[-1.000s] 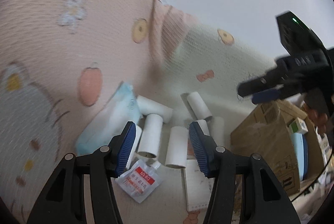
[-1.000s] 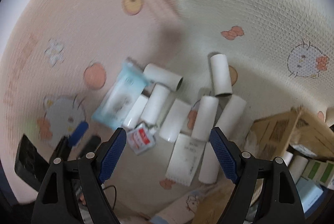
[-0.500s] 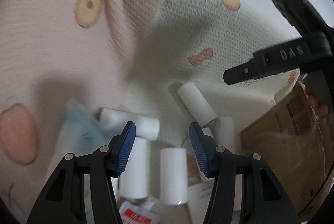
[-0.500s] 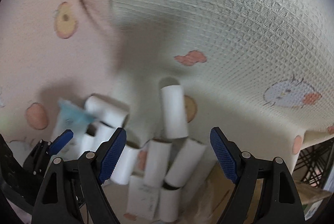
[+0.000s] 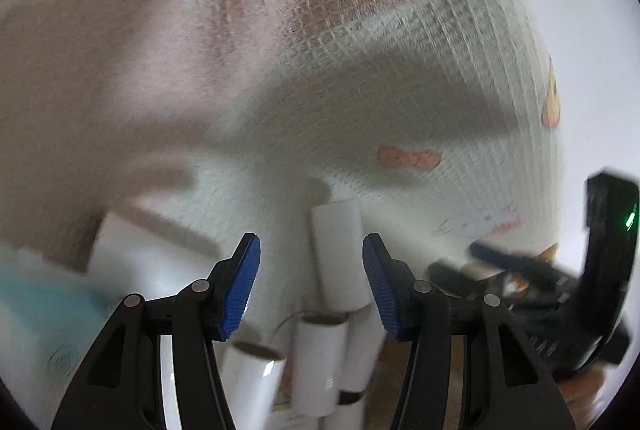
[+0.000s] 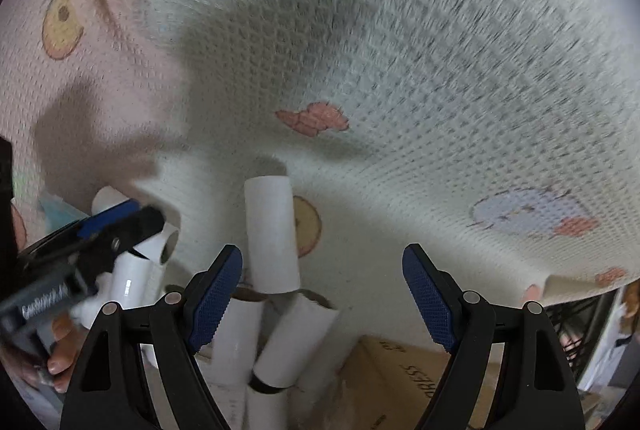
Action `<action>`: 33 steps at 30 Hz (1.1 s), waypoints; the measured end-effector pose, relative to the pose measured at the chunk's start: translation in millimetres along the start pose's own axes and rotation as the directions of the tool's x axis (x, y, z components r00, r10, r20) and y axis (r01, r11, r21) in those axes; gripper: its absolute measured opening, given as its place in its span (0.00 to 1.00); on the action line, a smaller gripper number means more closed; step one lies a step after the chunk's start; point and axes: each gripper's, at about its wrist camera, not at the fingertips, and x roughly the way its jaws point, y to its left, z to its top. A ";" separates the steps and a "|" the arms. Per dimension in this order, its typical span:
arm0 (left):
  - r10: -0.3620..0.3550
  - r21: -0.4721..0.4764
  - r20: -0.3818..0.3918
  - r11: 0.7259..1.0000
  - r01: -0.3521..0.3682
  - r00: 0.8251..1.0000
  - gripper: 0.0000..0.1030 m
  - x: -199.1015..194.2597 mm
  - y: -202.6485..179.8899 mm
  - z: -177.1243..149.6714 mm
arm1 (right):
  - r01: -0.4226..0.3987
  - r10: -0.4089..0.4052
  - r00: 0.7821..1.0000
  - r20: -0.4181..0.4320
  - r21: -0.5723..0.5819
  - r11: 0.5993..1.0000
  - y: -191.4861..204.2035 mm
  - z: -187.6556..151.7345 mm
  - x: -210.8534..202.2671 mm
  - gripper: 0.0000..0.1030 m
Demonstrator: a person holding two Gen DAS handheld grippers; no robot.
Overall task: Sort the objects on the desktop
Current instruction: 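Move the left gripper down toward an upright white paper tube, then close the left gripper around the upright white paper tube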
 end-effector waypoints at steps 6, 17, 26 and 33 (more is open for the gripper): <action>-0.150 -0.097 -0.142 0.986 0.137 0.978 0.56 45.2 4.3 14.4 | -0.064 0.064 0.991 -0.114 0.011 0.998 6.0 -0.7 29.2 0.78; -0.236 -0.252 -0.164 0.949 0.190 0.958 0.56 109.2 14.7 17.5 | -0.062 0.077 0.973 -0.219 0.076 0.995 7.5 -1.5 74.5 0.78; -0.239 -0.253 -0.209 0.950 0.184 0.948 0.55 142.5 7.1 8.3 | -0.085 0.113 0.967 -0.228 0.131 0.988 -8.7 -6.9 87.4 0.74; -0.164 -0.180 -0.193 0.975 0.130 0.967 0.45 163.2 -8.6 -0.7 | -0.112 0.156 0.960 -0.231 0.192 0.975 -25.3 -18.3 97.7 0.74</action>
